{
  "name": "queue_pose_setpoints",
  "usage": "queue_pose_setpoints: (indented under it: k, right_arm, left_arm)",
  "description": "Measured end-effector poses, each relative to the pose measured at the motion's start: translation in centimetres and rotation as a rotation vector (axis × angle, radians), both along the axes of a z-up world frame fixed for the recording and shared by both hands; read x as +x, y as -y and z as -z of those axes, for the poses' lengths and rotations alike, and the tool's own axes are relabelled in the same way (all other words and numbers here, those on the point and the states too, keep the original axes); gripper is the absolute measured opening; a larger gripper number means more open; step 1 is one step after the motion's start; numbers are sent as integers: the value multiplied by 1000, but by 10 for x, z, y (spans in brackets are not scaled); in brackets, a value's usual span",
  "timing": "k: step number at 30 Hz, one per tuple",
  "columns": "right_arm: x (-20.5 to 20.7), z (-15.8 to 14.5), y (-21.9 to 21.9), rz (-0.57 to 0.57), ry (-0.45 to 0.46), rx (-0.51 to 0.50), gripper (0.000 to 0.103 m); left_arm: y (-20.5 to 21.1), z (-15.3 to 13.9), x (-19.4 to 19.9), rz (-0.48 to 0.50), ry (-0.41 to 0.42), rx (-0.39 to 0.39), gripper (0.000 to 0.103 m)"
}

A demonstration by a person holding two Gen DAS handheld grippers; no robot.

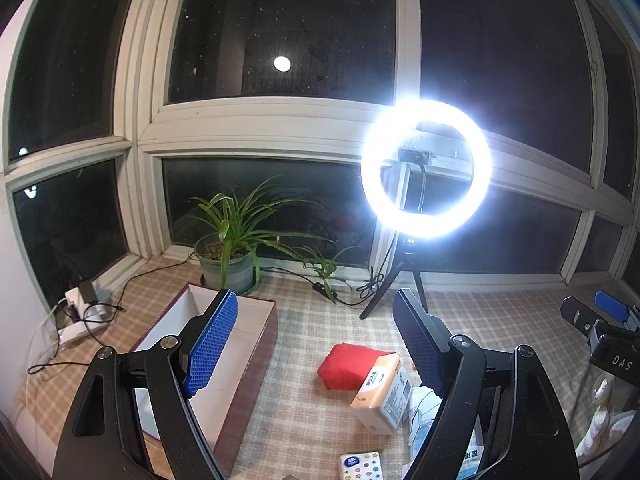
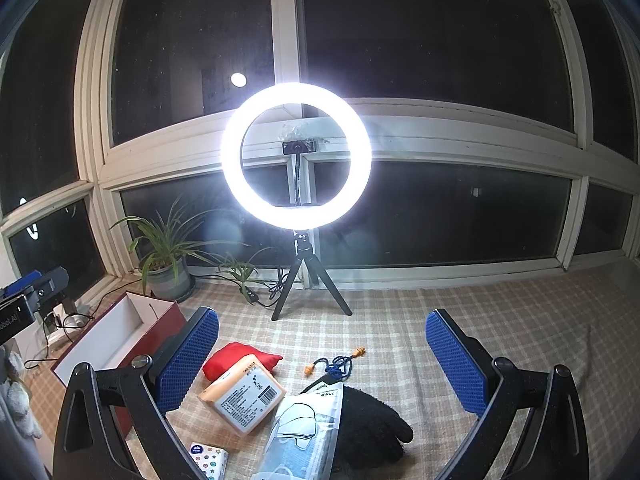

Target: Organize soft objects

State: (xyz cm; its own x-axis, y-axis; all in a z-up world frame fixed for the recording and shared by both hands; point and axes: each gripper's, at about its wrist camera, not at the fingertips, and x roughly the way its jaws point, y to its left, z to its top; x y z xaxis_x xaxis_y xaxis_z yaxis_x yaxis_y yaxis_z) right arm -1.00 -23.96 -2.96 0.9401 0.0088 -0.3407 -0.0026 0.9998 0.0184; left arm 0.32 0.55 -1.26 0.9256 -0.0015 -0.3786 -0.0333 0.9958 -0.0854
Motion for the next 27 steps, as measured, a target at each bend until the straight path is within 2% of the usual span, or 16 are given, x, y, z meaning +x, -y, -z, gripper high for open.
queue_pose_setpoints:
  k: [27]
  right_arm:
    - [5,9,0,-3,-34,5,102]
  left_arm:
    - [-3,9,8,7,-35,2,80]
